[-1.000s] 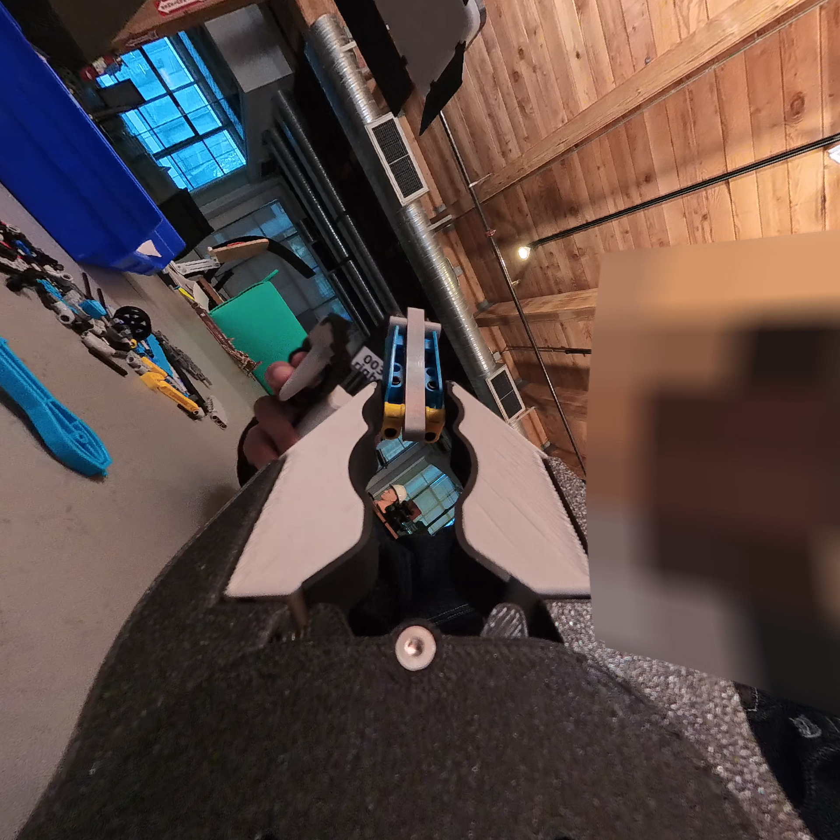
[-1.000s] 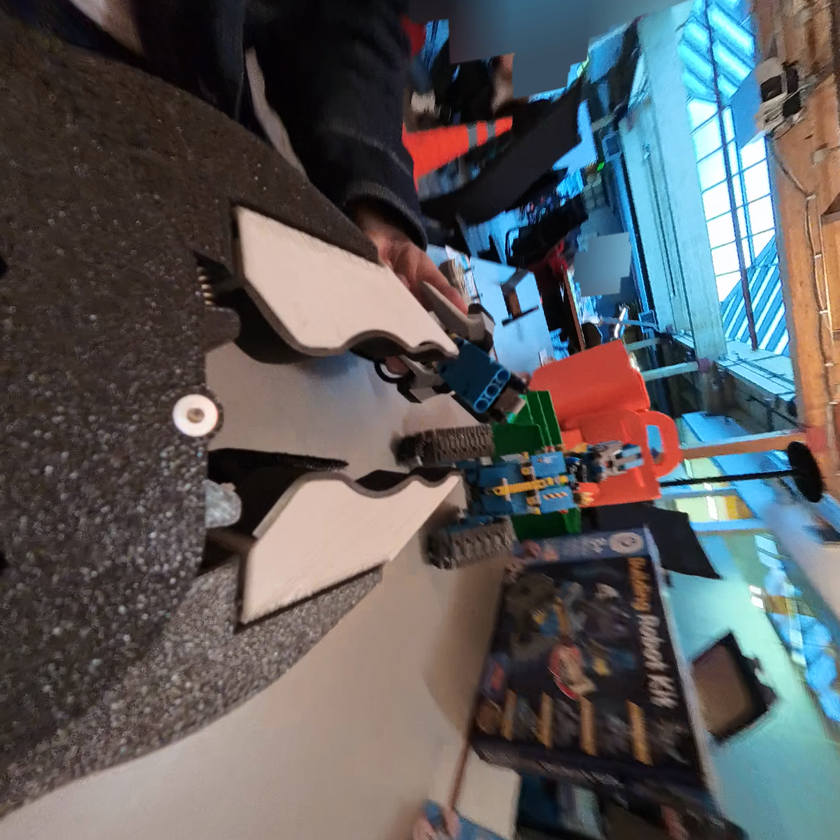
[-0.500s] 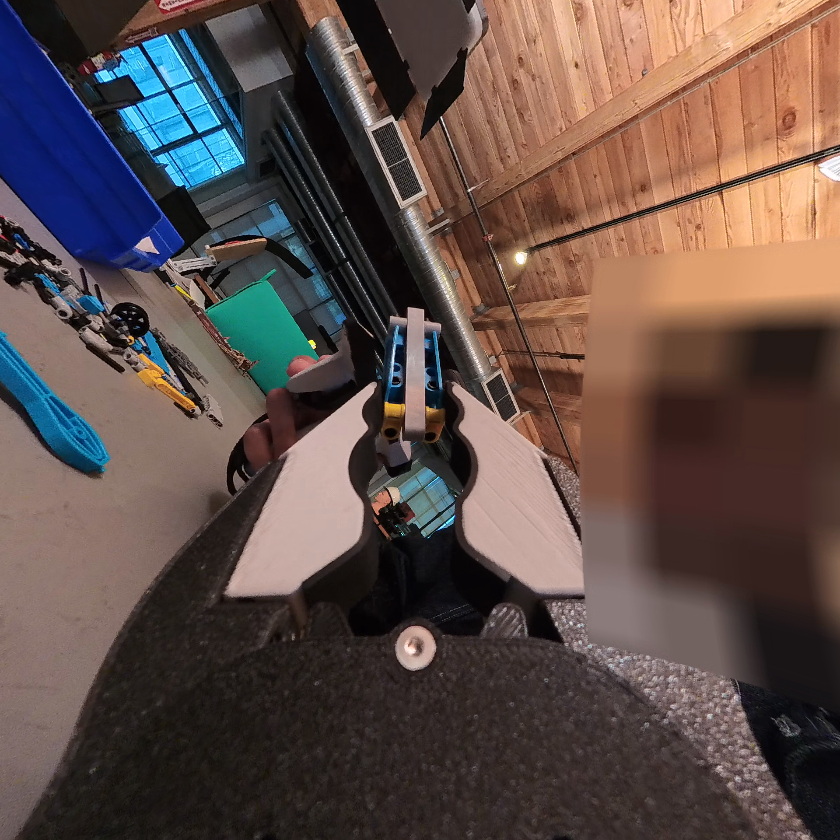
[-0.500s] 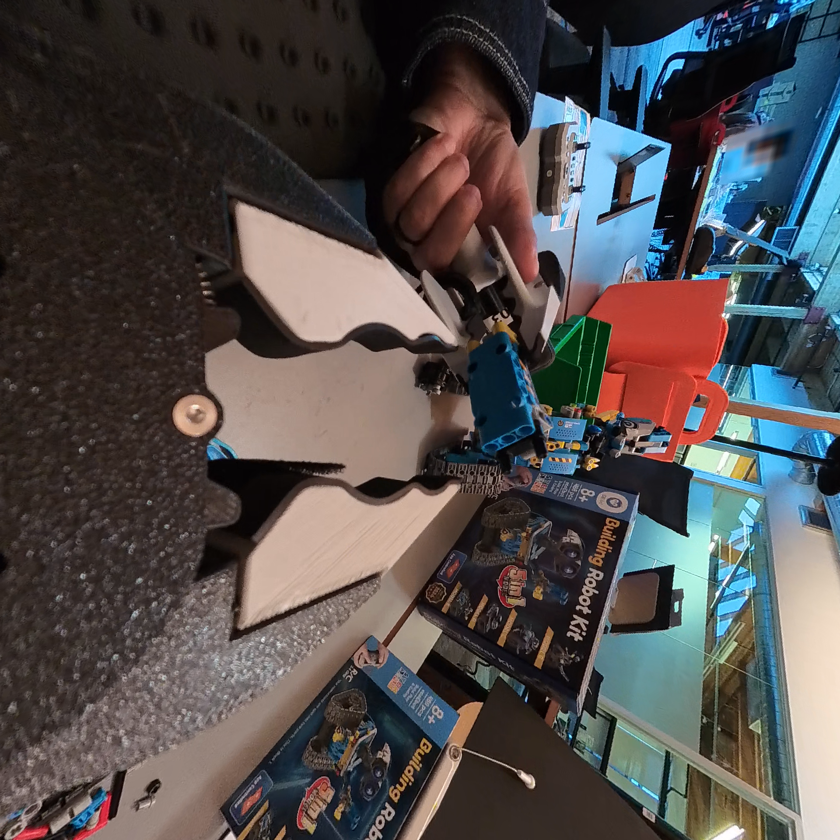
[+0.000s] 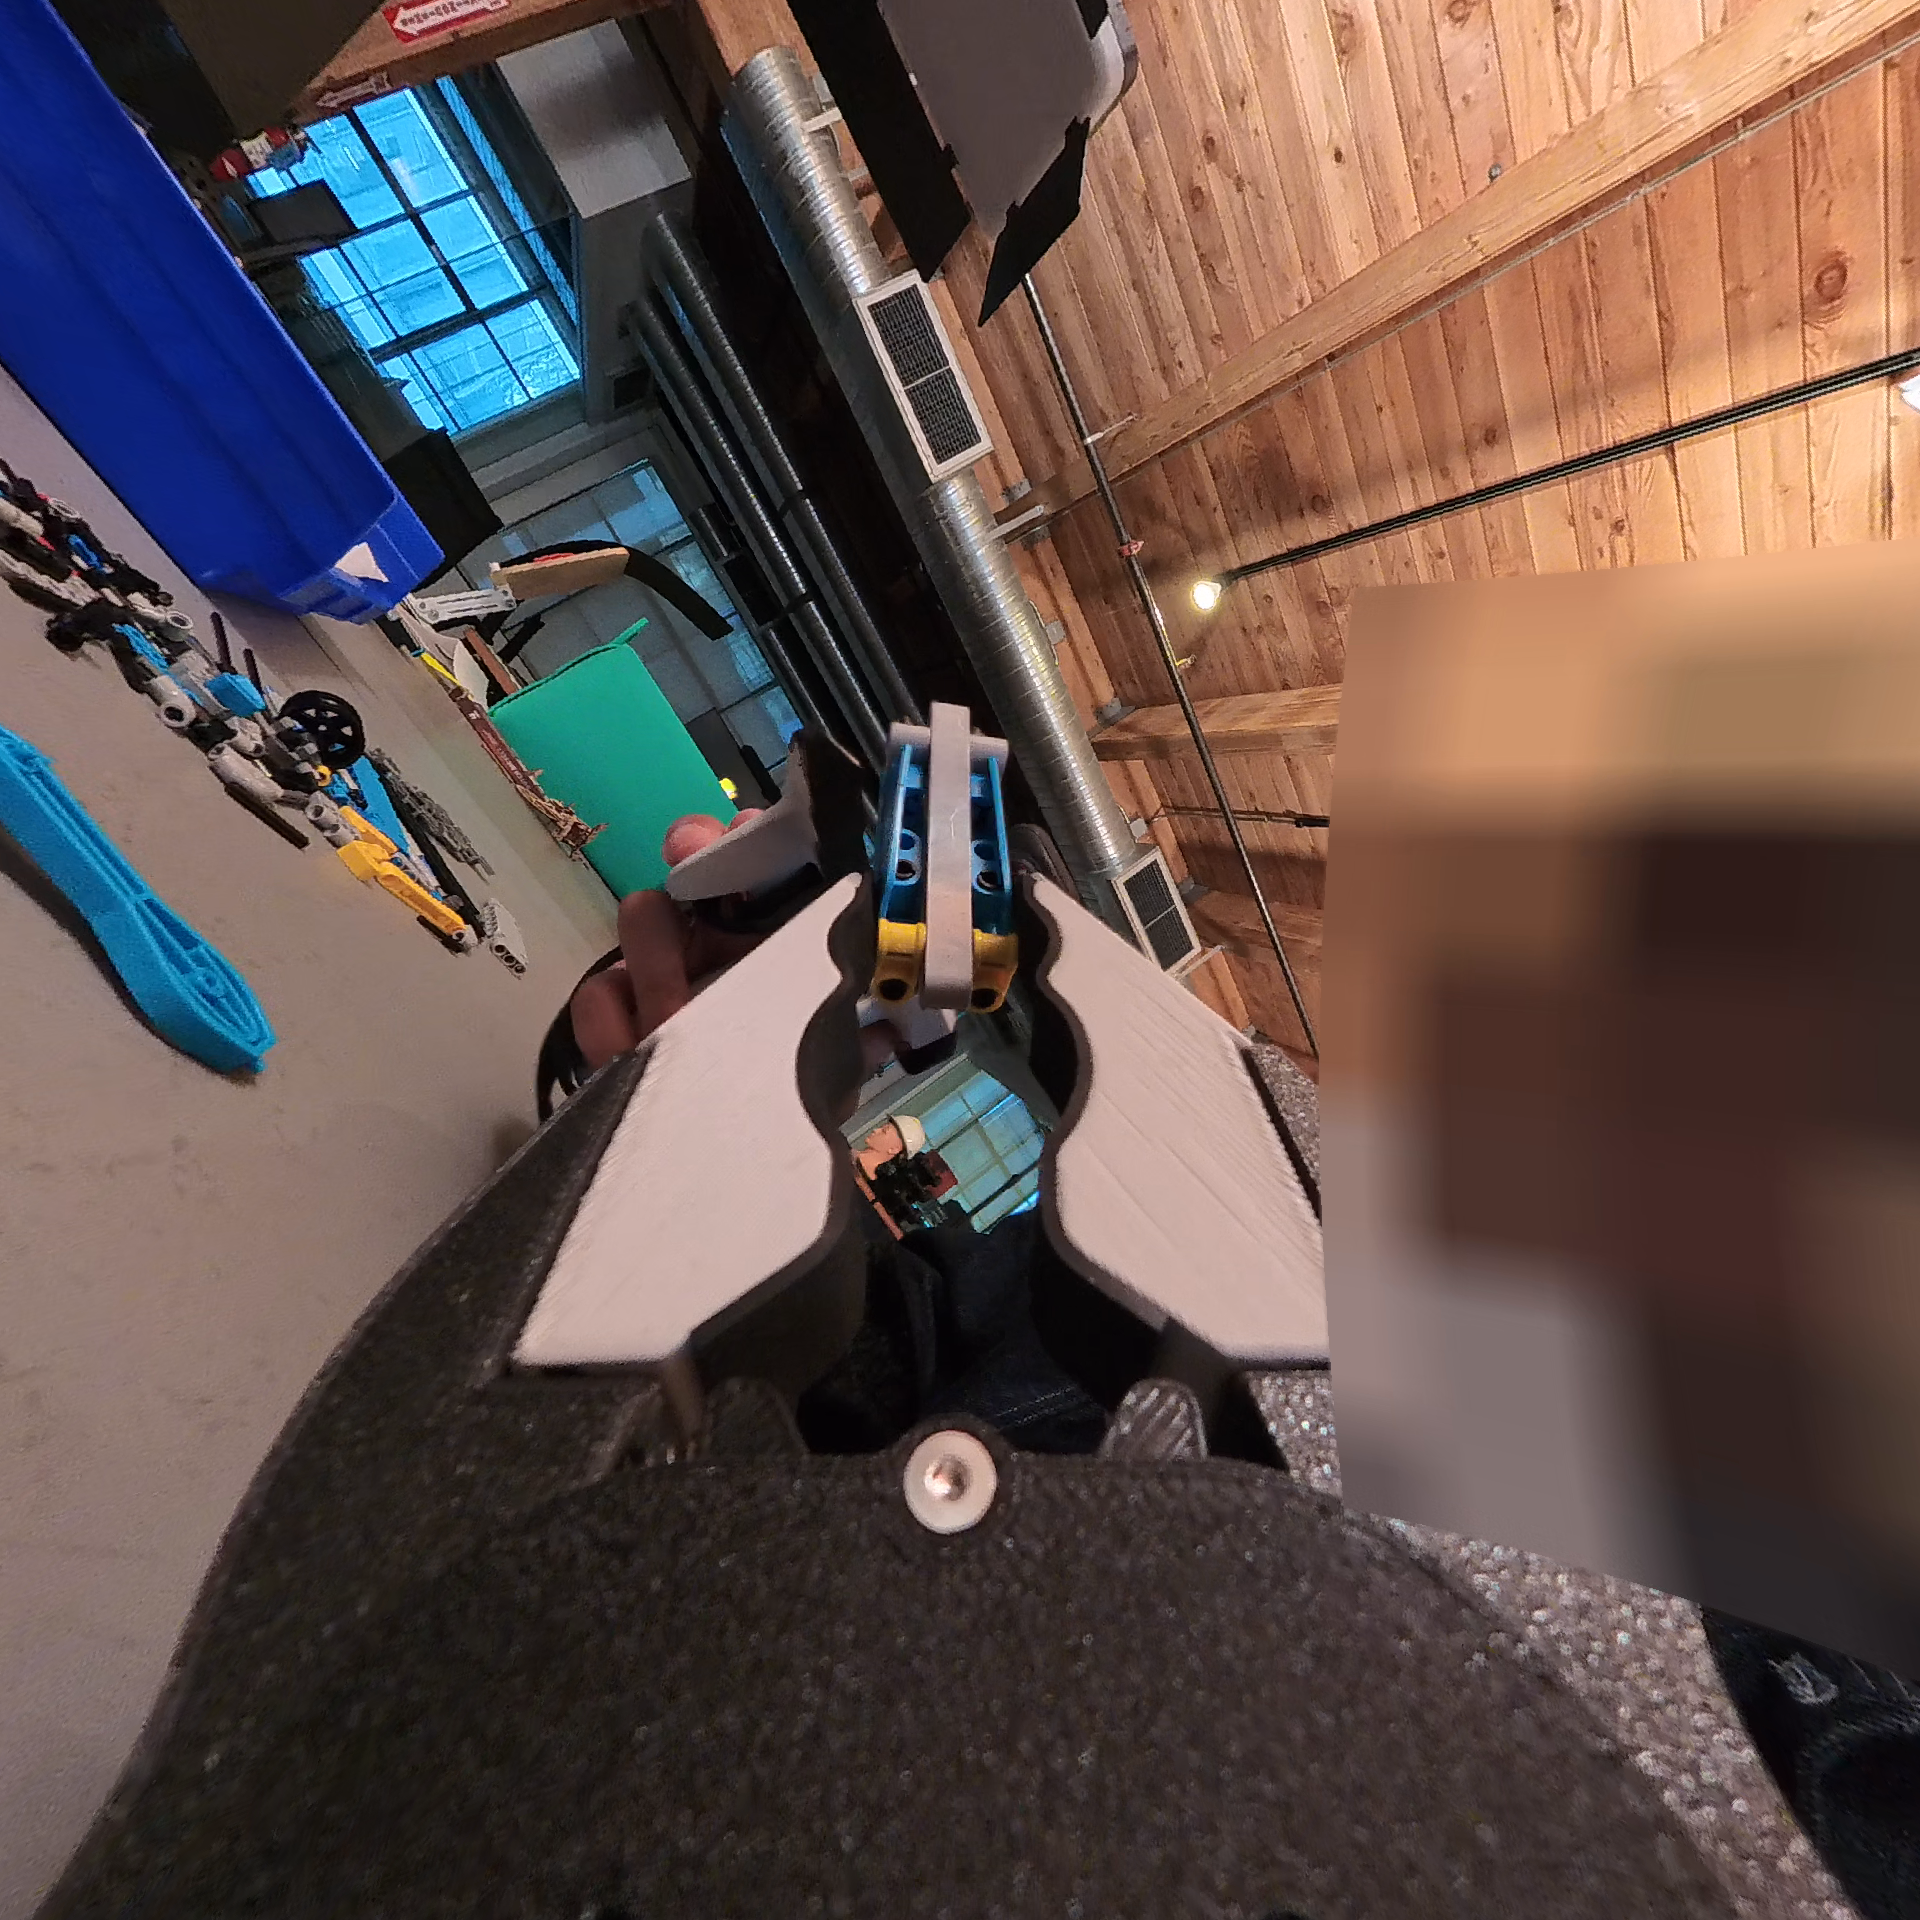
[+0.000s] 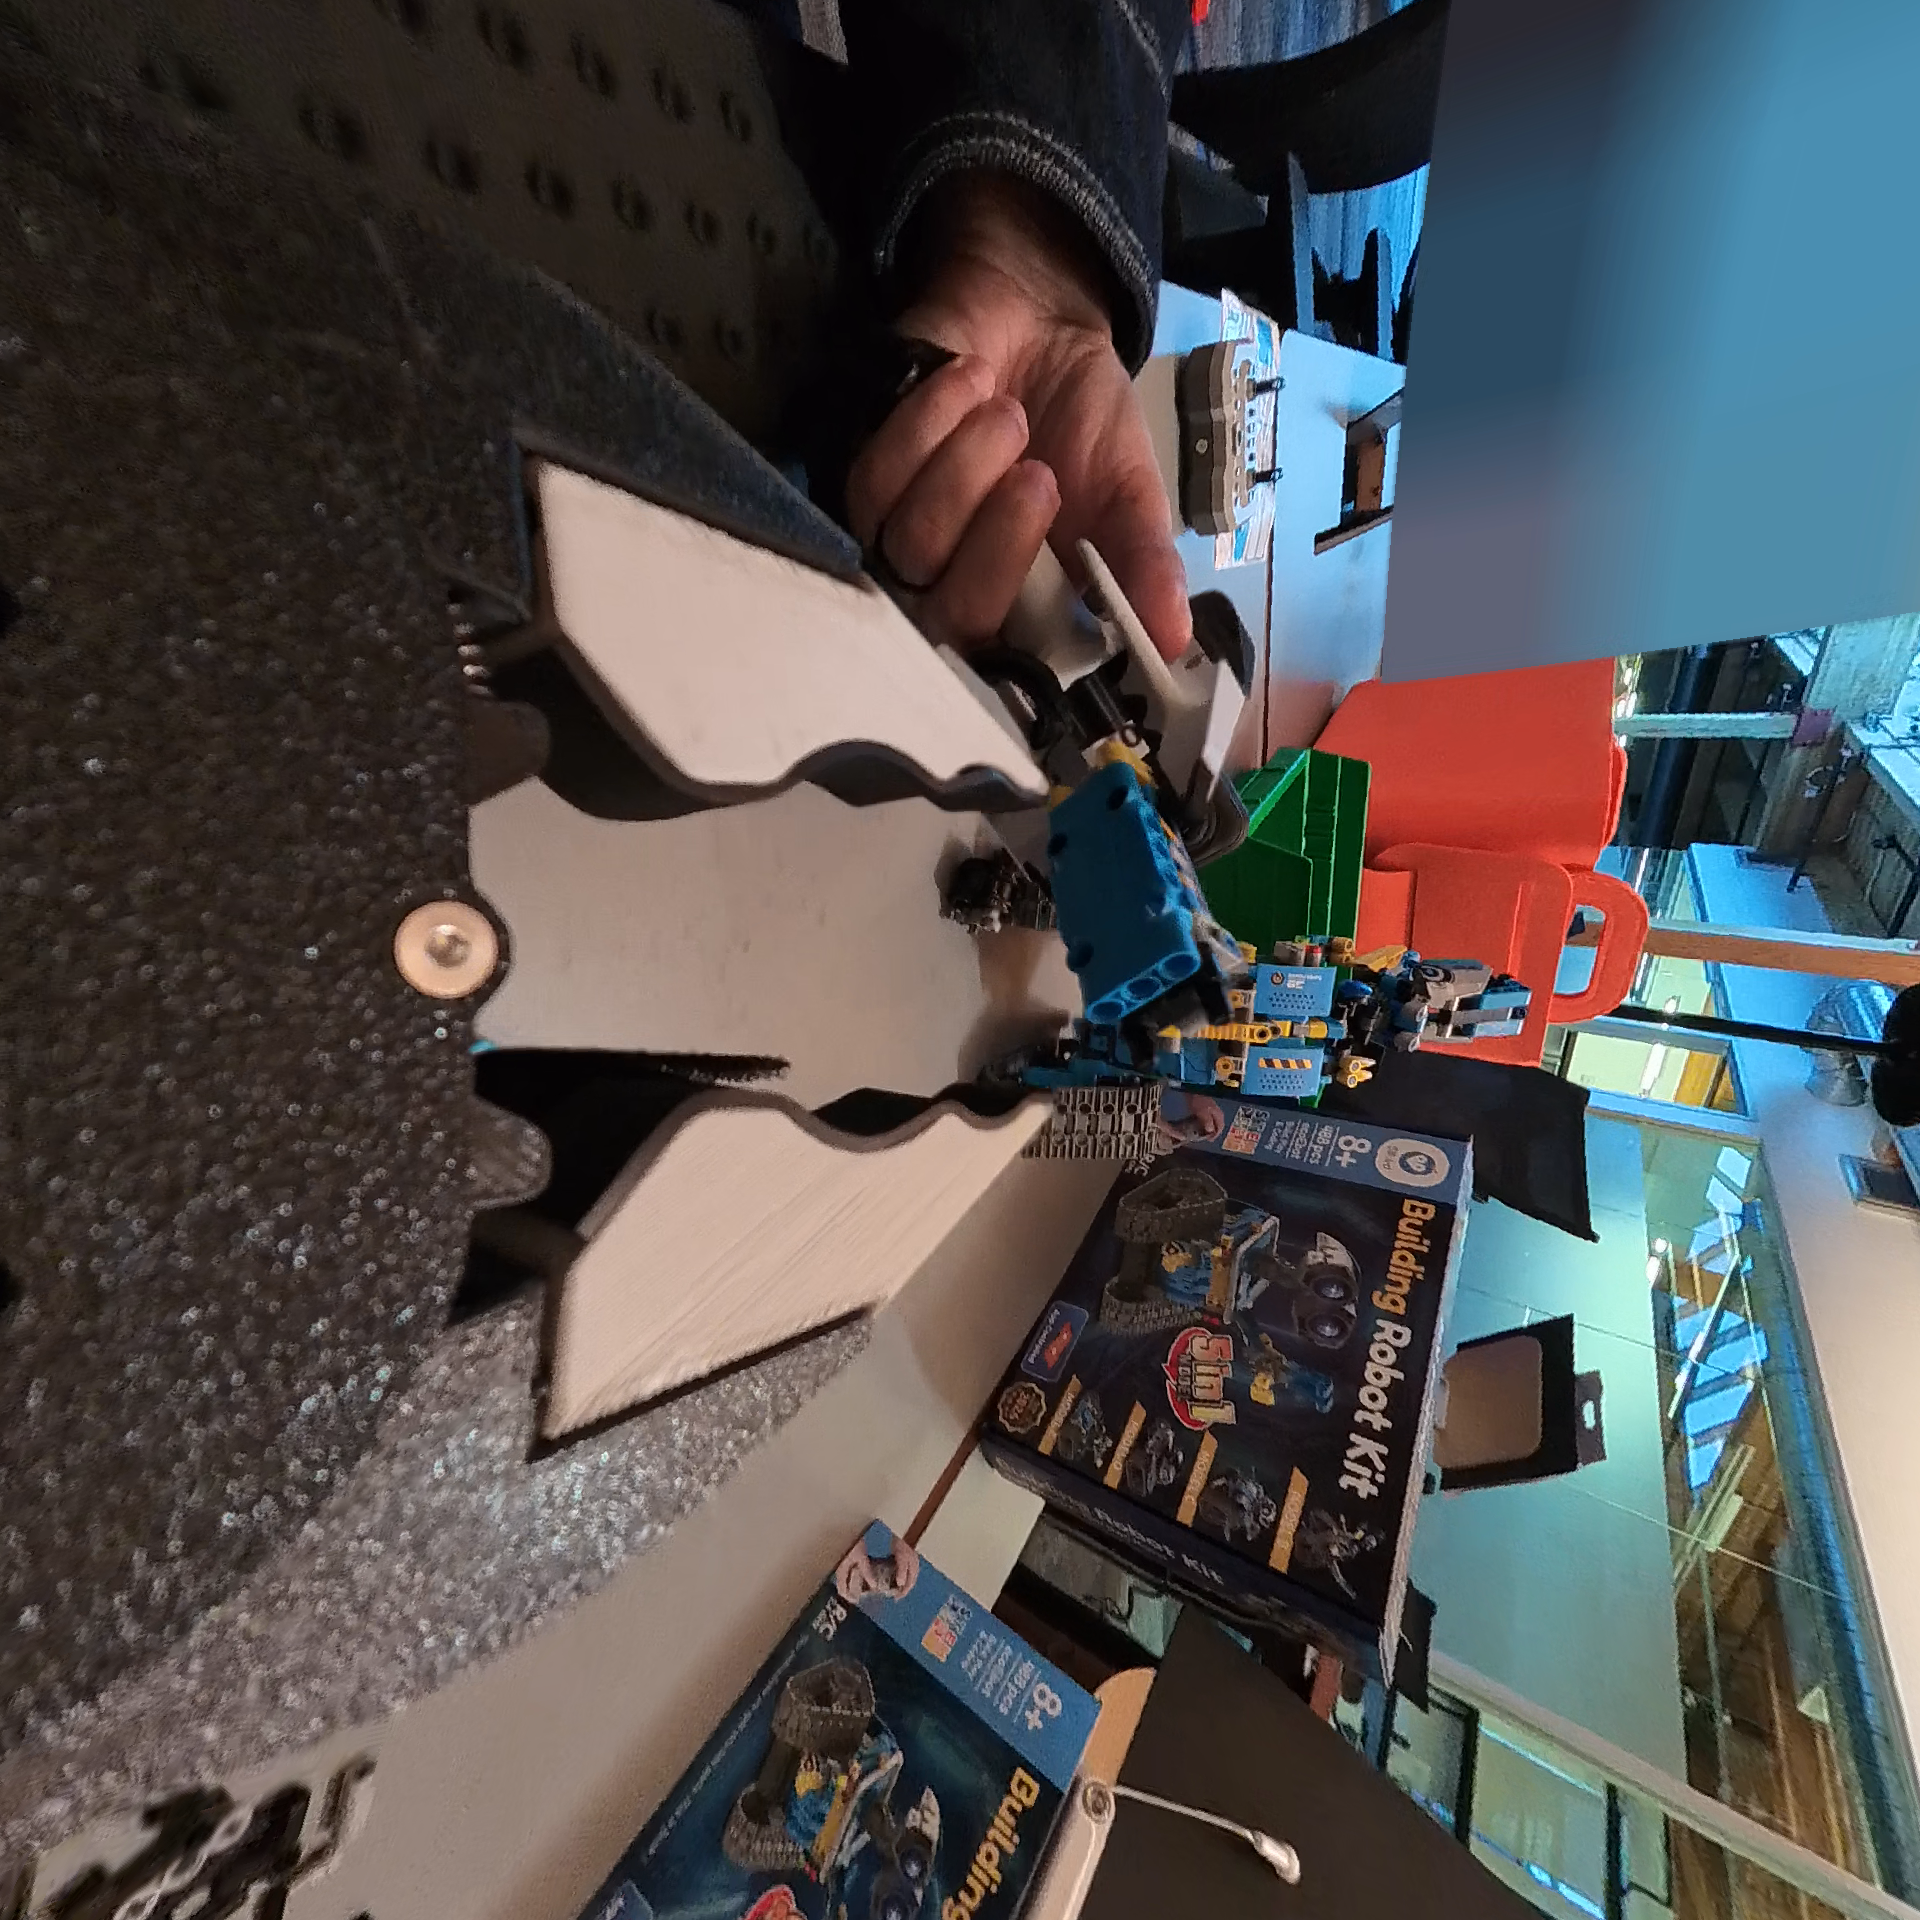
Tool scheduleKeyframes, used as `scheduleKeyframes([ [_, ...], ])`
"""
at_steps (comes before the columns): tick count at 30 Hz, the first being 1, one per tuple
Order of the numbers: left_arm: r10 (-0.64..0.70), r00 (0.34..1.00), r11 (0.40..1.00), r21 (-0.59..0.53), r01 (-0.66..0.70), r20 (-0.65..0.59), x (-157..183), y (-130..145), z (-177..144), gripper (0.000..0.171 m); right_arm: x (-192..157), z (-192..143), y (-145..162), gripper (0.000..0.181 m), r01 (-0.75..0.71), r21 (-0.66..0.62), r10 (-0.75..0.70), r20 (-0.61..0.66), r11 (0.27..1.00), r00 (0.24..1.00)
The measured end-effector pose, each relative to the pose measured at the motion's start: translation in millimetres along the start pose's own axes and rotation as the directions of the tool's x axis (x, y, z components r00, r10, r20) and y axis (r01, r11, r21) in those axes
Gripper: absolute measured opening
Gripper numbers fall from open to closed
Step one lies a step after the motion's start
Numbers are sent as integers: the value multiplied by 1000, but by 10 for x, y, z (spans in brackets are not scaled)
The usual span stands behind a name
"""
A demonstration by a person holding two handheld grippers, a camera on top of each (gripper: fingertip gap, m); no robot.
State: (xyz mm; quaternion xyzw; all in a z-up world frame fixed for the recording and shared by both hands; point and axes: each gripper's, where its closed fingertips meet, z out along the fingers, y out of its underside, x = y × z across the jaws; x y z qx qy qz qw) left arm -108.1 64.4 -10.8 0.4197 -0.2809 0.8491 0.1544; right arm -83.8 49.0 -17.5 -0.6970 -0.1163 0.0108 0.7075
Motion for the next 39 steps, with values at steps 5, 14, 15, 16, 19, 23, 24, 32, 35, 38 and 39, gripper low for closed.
scheduleKeyframes([
  [5, 110, 978, 994, -24, -107, 176, -207, -3, -19, 25, 95, -14, 19, 65, 76, -29, -78, -81, 997, 994],
  [14, 426, 743, 905, -238, -353, 517, -631, 13, -127, 25, 273, 58, 565, 71, 293, -400, -394, -199, 868, 897],
  [15, 498, 669, 867, -304, -395, 551, -685, 18, -155, 25, 265, 61, 615, 67, 339, -437, -453, -188, 833, 871],
  [16, 570, 590, 821, -367, -438, 572, -718, 16, -177, 25, 253, 67, 679, 65, 383, -476, -509, -166, 791, 845],
  [19, 682, 500, 731, -485, -479, 534, -742, 132, -120, 25, 159, 110, 791, 59, 493, -527, -625, -96, 692, 775],
  [23, 707, 486, 707, -529, -469, 514, -783, 207, -93, 25, 120, 118, 753, 35, 561, -520, -692, -83, 644, 717],
  [24, 700, 501, 714, -511, -479, 509, -750, 193, -79, 25, 130, 115, 740, 31, 555, -518, -687, -91, 651, 721],
  [32, 546, 693, 789, -12, -614, 471, -76, -396, -197, 35, 51, 95, 466, 22, 215, -296, -244, -66, 931, 968],
  [35, 563, 732, 800, -32, -599, 383, -8, -266, -78, 36, -92, 104, 389, 21, 96, -230, -93, 23, 969, 995],
  [38, 594, 760, 796, -61, -602, 265, 123, -90, 61, 46, -335, 92, 259, 22, -61, -164, 92, 183, 985, 979],
  [39, 604, 764, 792, -72, -606, 227, 169, -36, 89, 47, -405, 76, 208, 22, -128, -151, 162, 240, 980, 957],
])
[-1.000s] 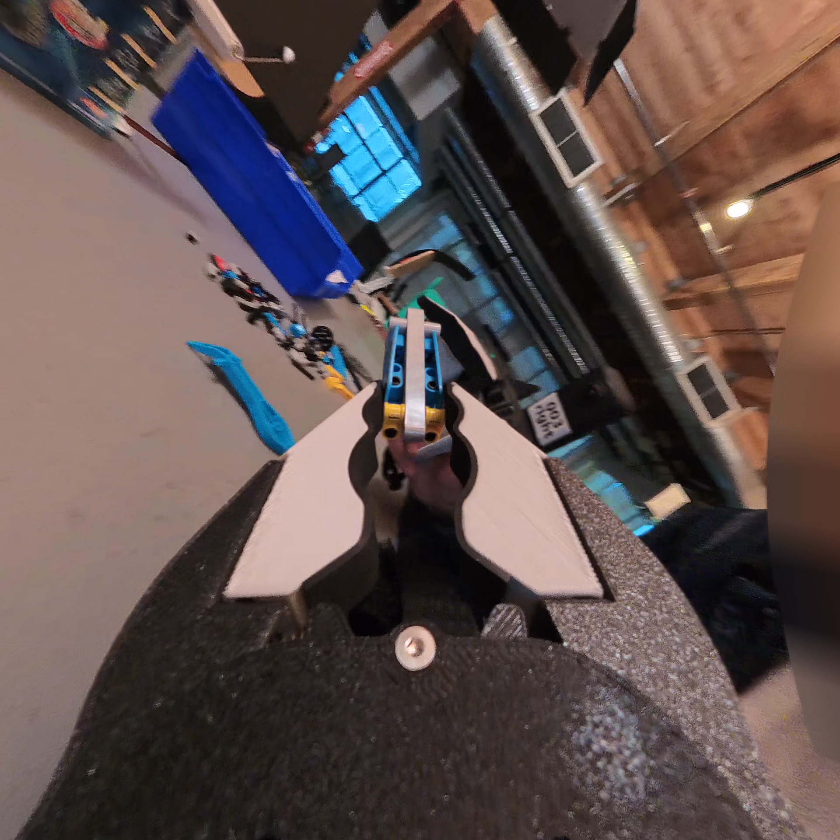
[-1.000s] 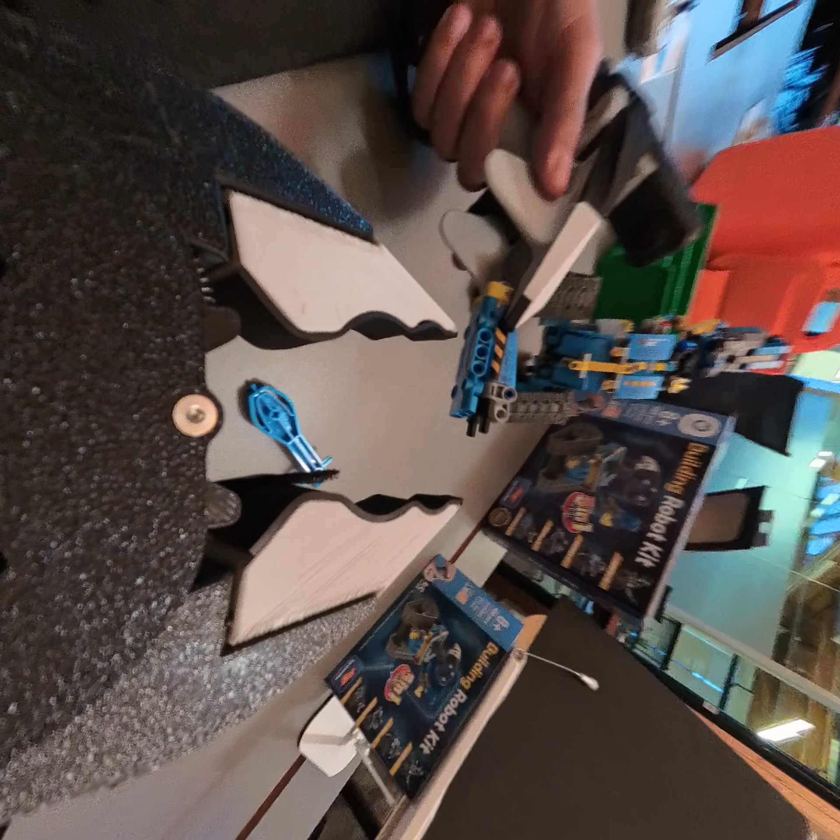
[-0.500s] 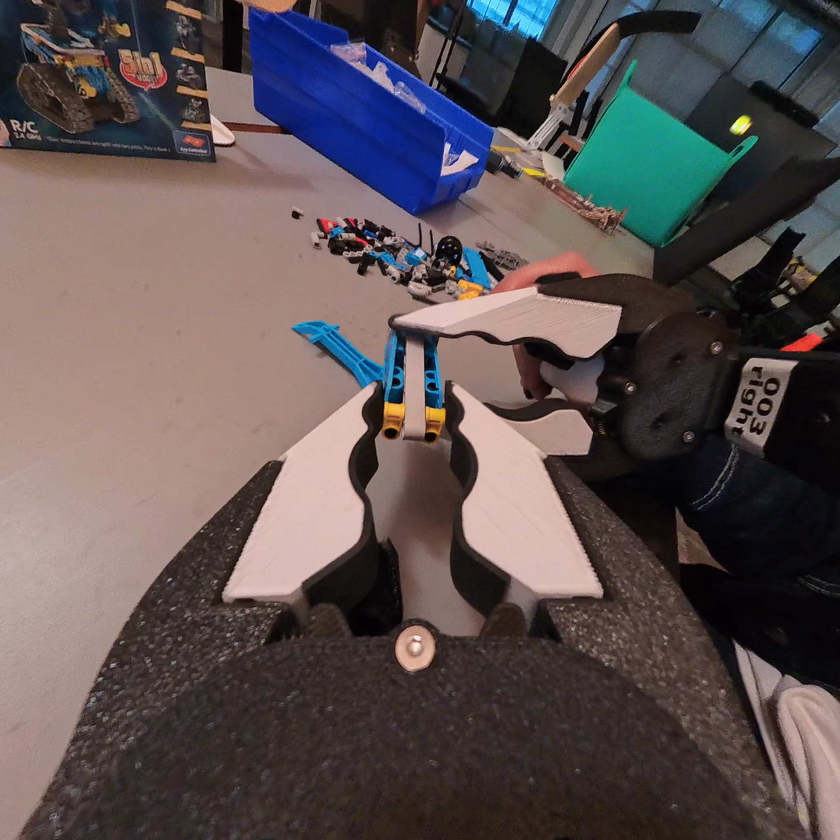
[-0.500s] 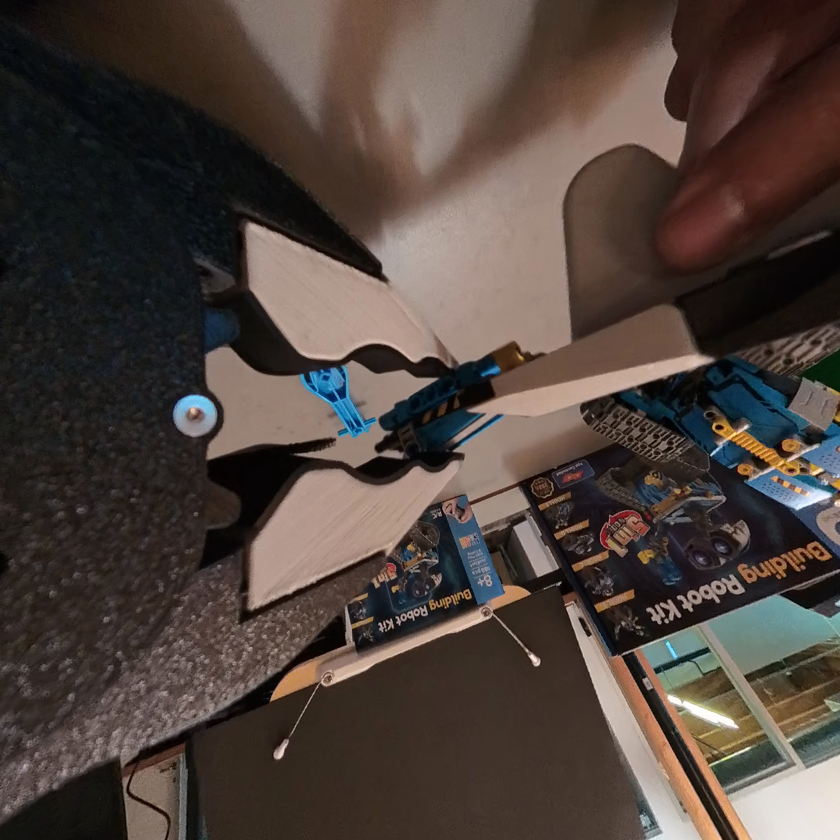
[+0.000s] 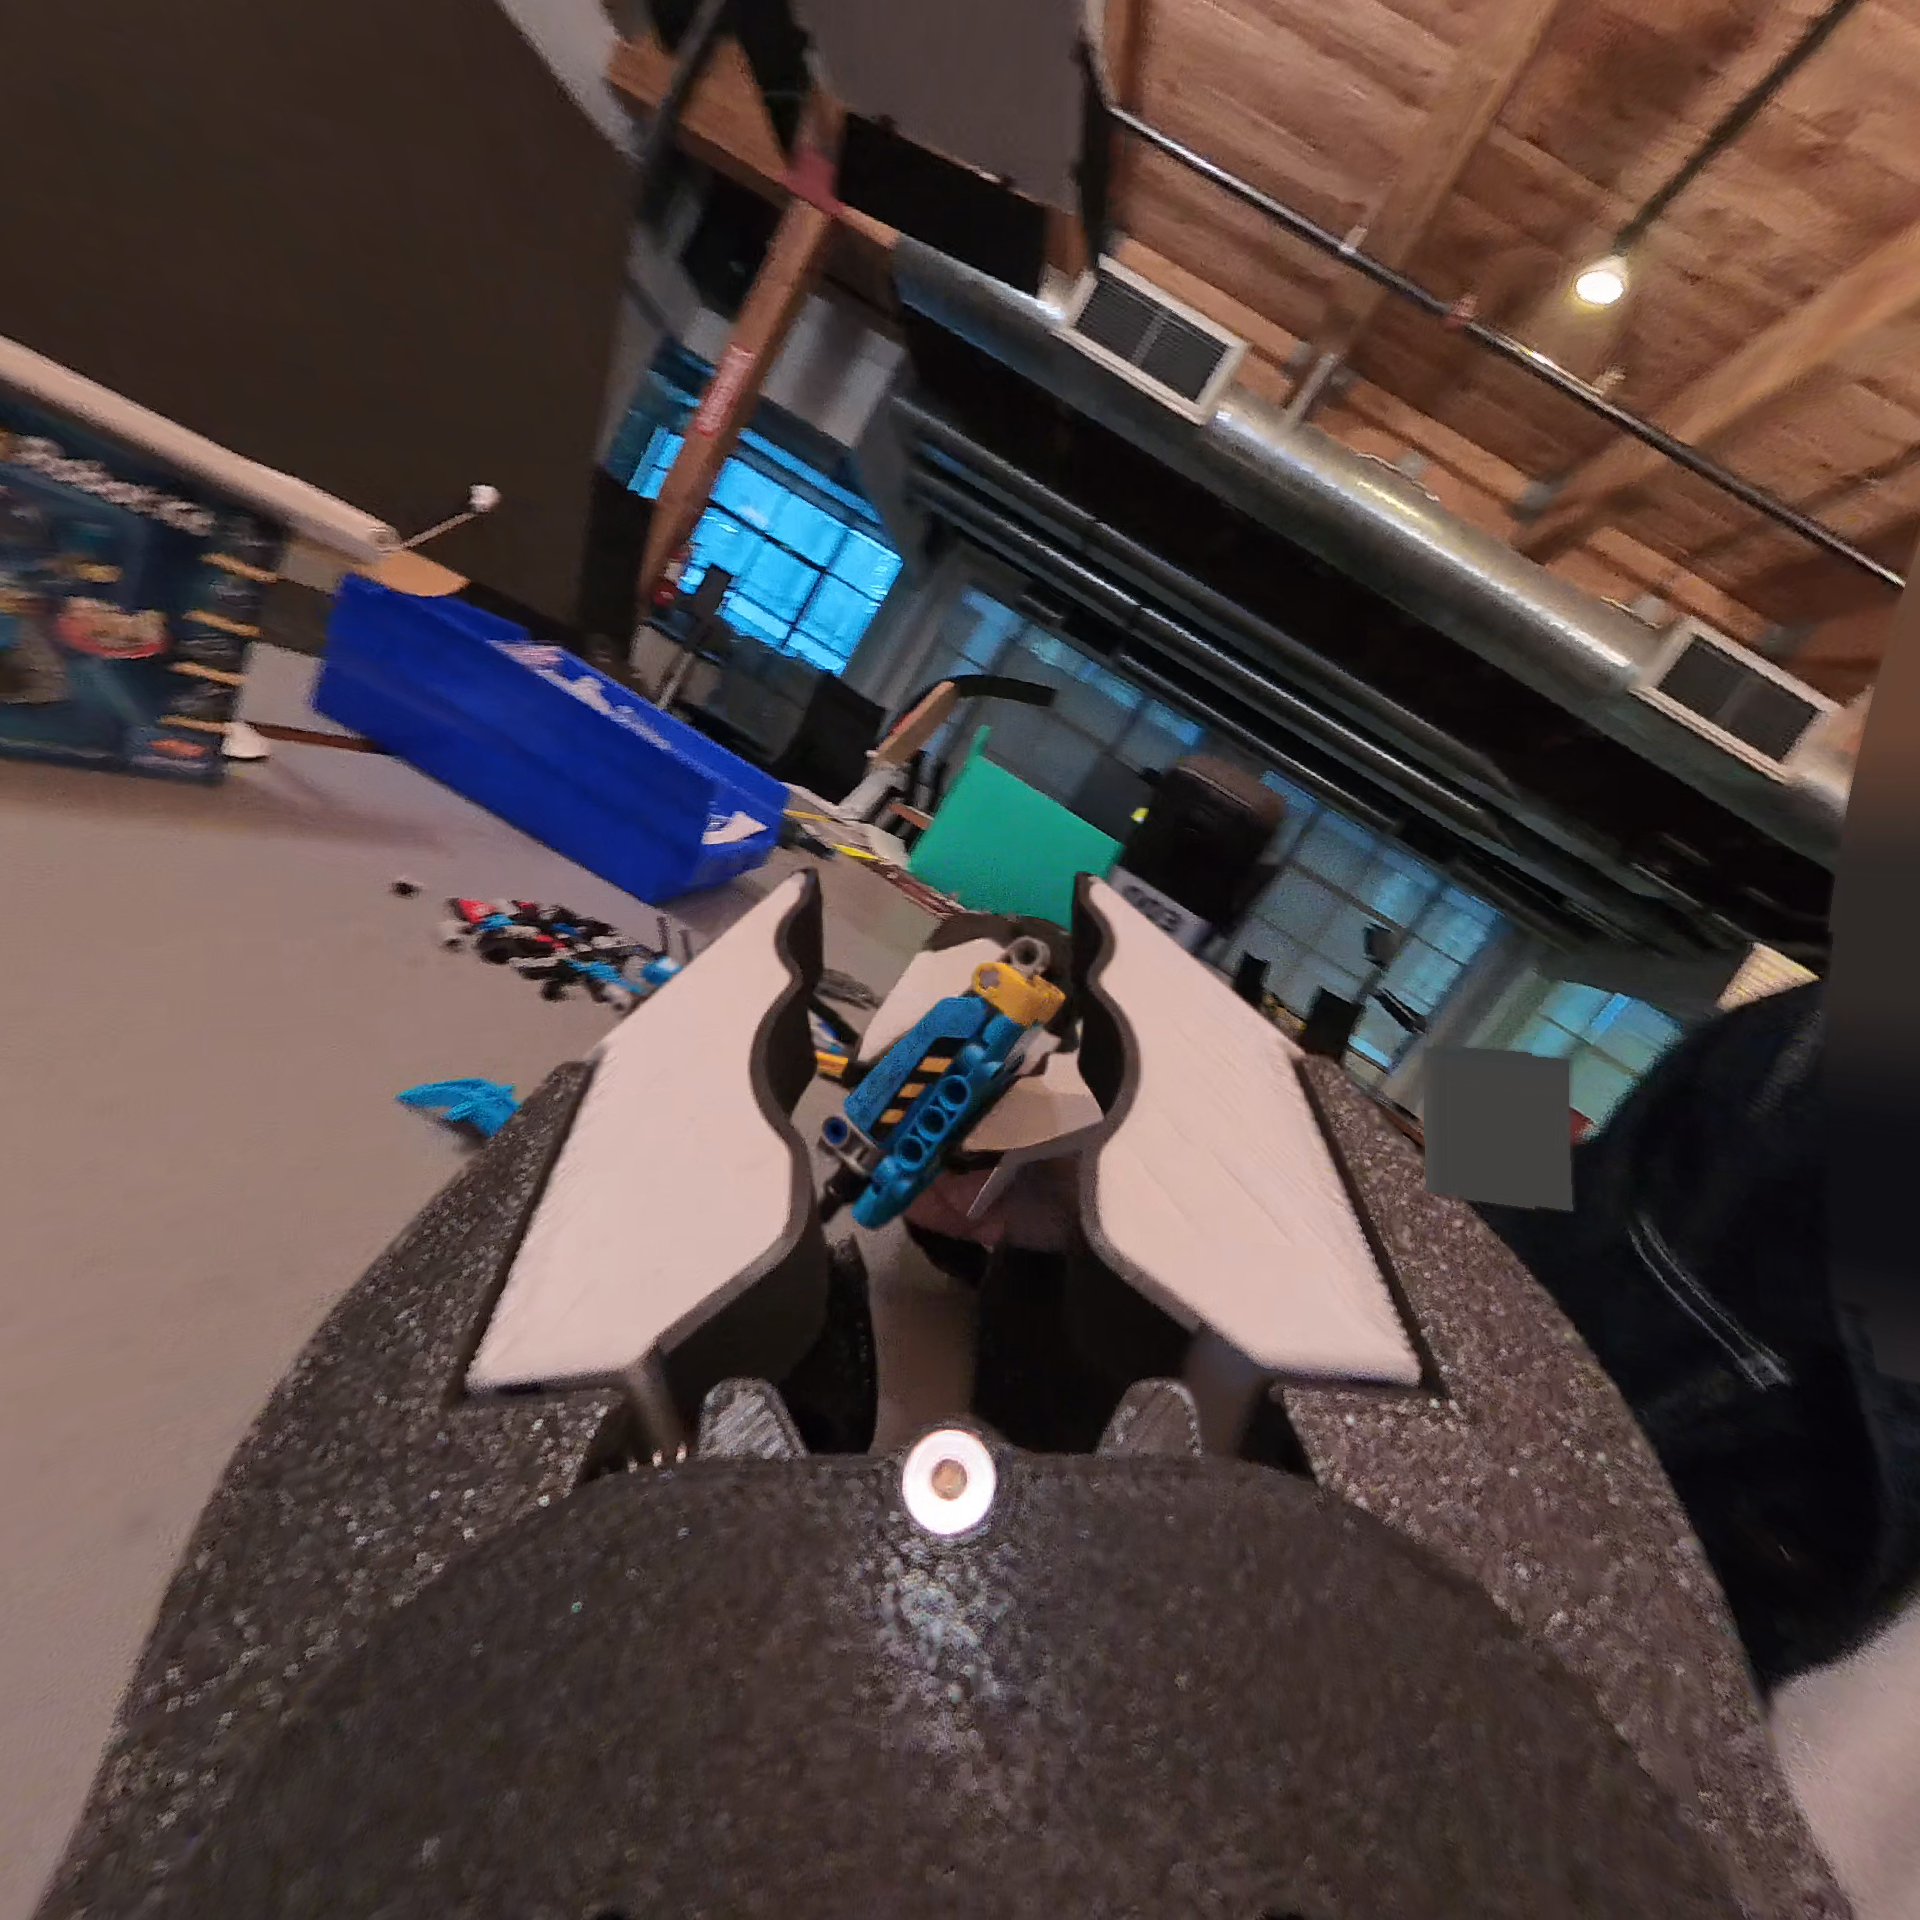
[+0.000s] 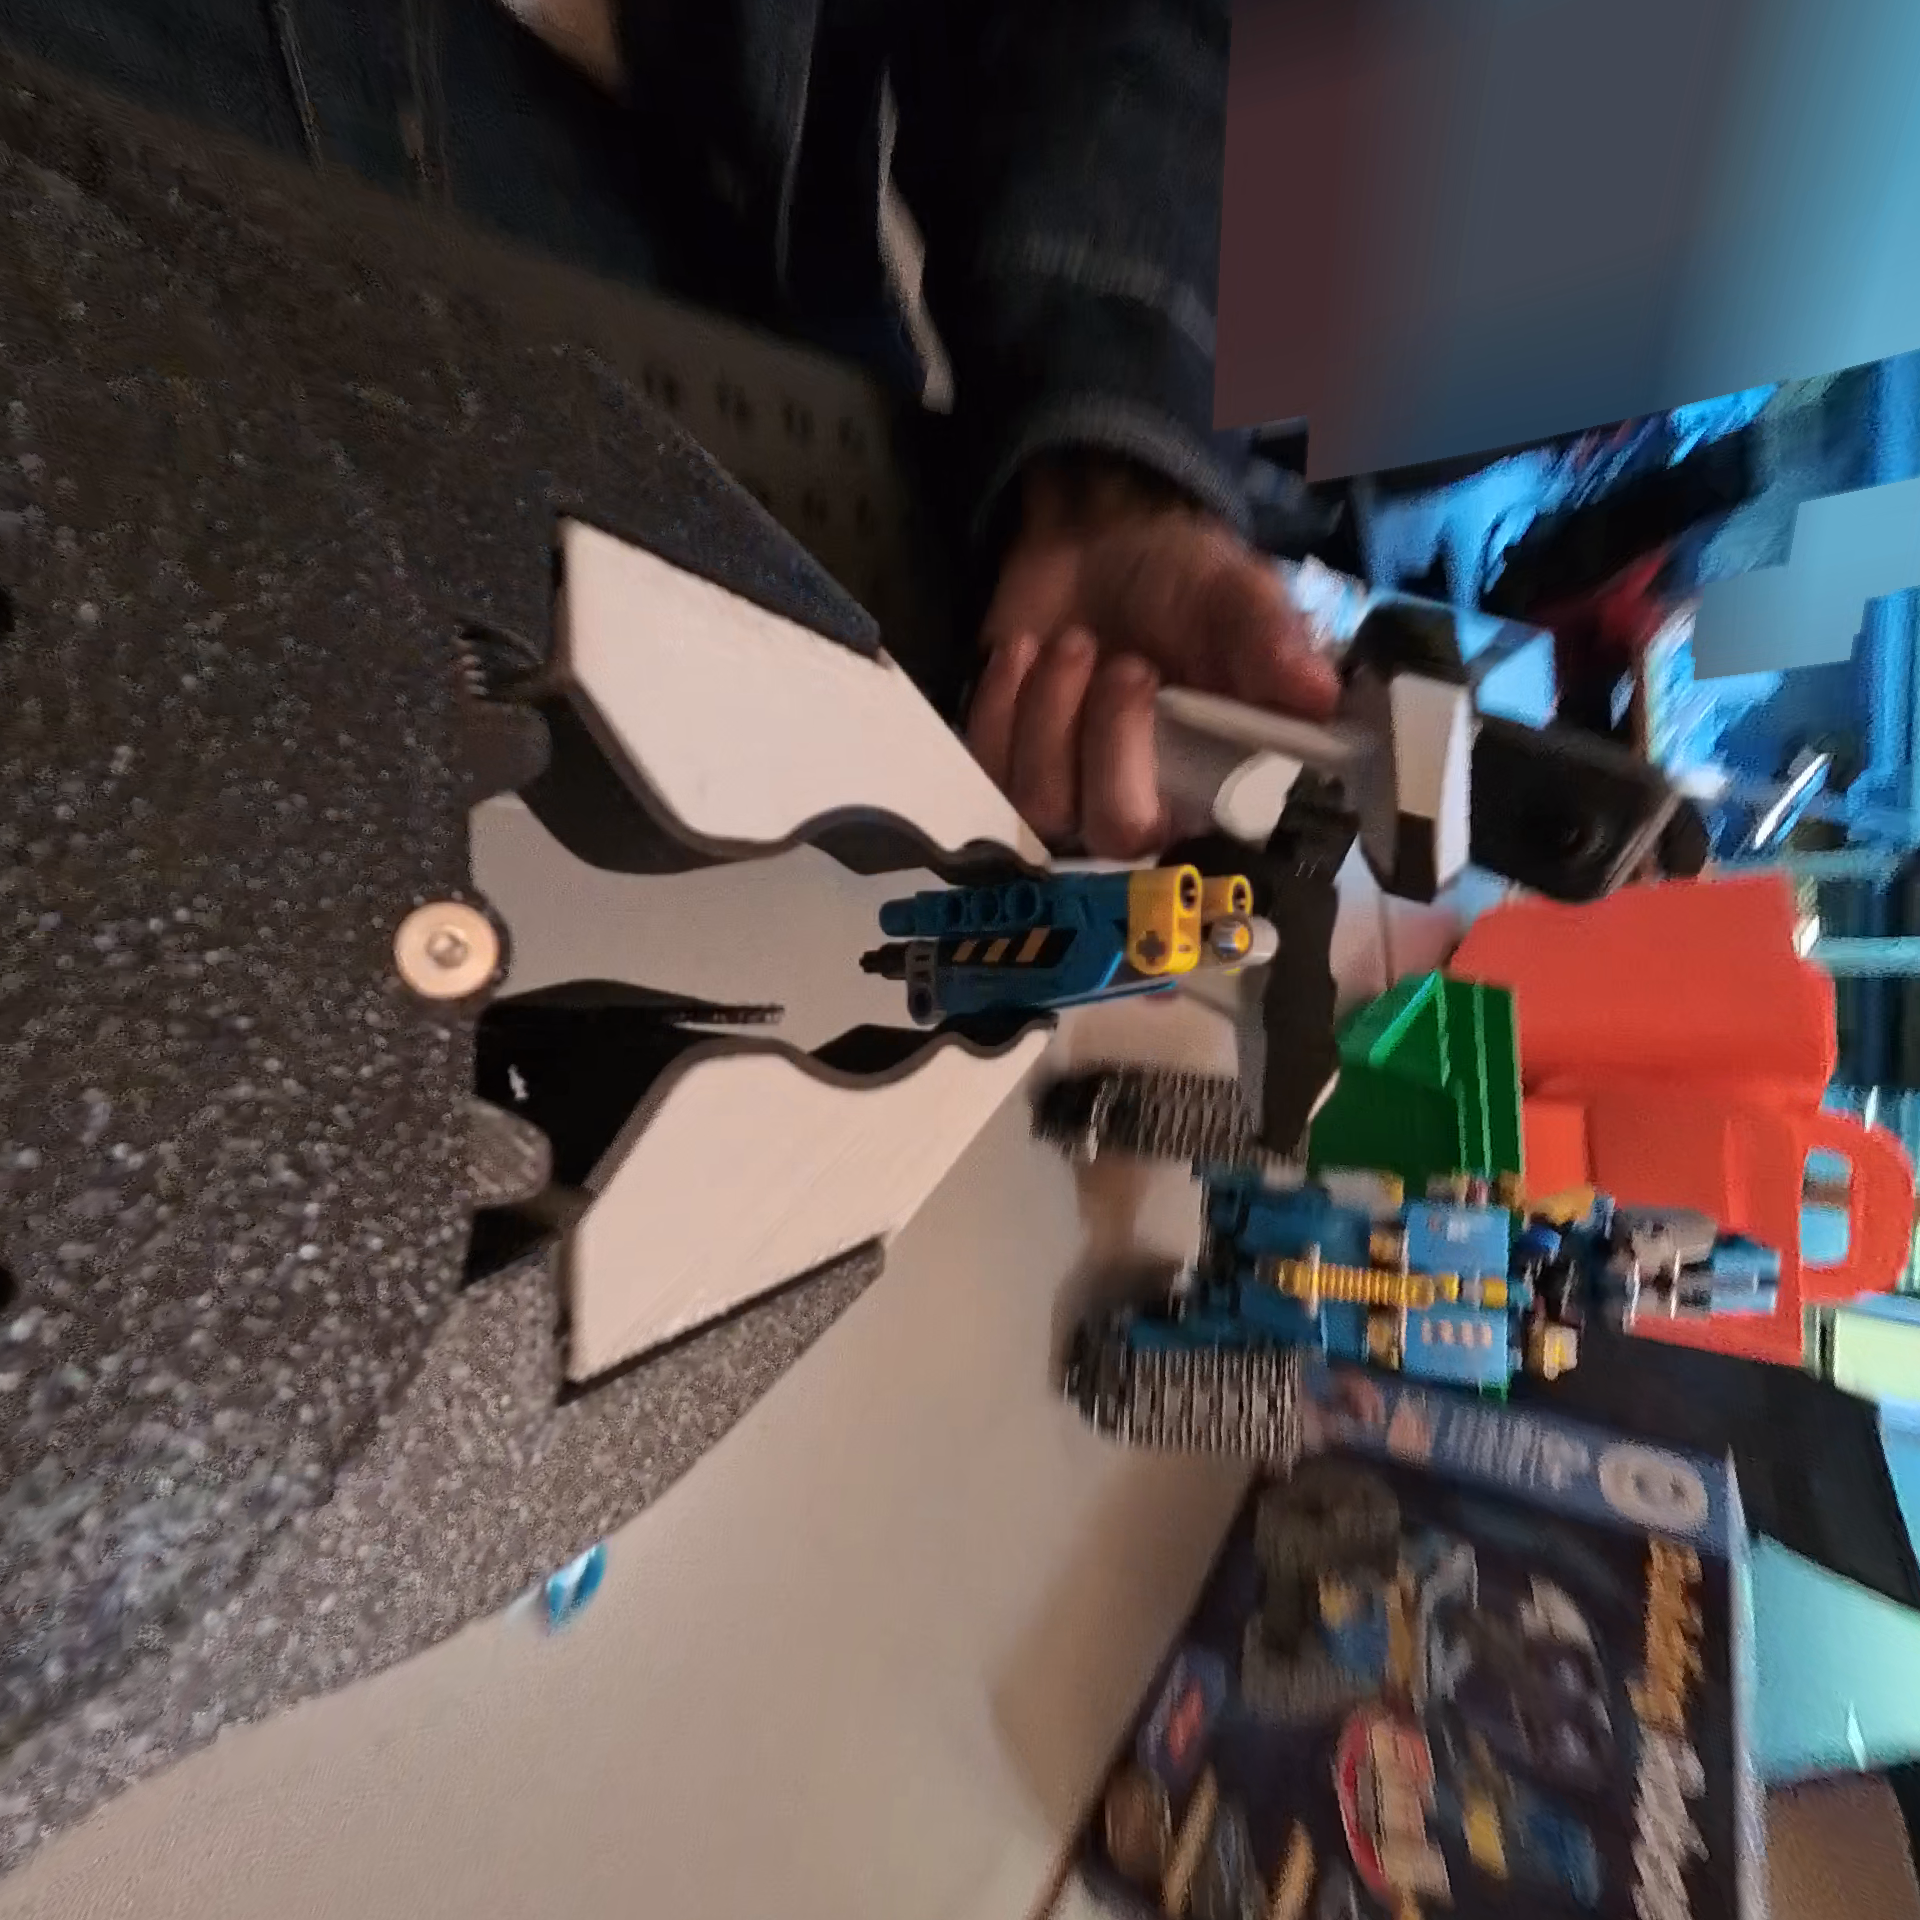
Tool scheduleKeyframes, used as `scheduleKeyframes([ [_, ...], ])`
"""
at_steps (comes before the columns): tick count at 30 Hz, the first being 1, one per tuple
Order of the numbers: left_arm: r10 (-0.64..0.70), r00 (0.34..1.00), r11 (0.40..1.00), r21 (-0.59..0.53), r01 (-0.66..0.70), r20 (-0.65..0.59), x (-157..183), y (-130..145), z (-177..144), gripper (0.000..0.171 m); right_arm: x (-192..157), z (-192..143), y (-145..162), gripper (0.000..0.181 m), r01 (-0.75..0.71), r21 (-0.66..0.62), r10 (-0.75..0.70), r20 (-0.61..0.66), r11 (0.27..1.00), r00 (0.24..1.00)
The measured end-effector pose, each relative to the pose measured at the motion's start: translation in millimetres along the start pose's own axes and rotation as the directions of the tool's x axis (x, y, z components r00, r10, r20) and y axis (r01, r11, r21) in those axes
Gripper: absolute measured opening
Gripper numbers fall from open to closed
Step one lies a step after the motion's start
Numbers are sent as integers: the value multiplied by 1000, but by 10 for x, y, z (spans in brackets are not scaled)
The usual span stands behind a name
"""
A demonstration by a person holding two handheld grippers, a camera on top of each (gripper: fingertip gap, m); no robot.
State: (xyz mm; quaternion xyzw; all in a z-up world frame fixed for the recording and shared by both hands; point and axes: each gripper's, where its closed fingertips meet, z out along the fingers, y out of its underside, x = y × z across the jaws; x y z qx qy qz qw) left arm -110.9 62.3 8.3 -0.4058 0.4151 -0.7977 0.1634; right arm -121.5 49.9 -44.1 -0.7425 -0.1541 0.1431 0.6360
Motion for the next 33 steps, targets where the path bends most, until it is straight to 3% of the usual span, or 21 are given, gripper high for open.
scheduleKeyframes([
  [2, 24, 995, 999, -44, -28, -94, 179, 46, 10, 48, -174, -25, -61, 22, -151, 23, 145, 170, 988, 975],
  [5, 92, 985, 962, -241, -125, -146, 261, 355, -20, 48, -260, -59, -84, 22, -272, 8, 259, 280, 962, 925],
  [7, 157, 979, 934, -302, -191, -131, 227, 469, -26, 45, -291, -36, -32, 22, -265, -26, 262, 285, 964, 922],
  [13, 190, 971, 901, -367, -232, -147, 235, 608, -27, 18, -371, 59, 165, 22, -193, -123, 220, 272, 973, 937],
  [17, 318, 946, 870, -375, -320, -68, 101, 574, -42, 18, -161, 25, 237, 28, -161, -127, 181, 163, 979, 970],
  [18, 371, 928, 850, -389, -355, -38, 40, 576, -57, 18, -35, -25, 292, 34, -143, -151, 159, 100, 978, 982],
  [22, 538, 841, 745, -500, -442, 59, -253, 666, -150, 18, 710, -423, 645, 33, -159, -284, 93, -232, 946, 968],
  [25, 515, 851, 751, -534, -389, 104, -377, 711, -169, 18, 809, -606, 891, 36, -159, -384, 58, -263, 910, 963],
  [30, 408, 885, 776, -596, -206, 224, -652, 821, -255, 18, 773, -508, 1114, 41, -155, -489, 31, -254, 859, 967],
  [33, 408, 882, 768, -611, -192, 235, -686, 850, -254, 19, 896, -464, 1070, 42, -211, -456, 52, -338, 864, 940],
])
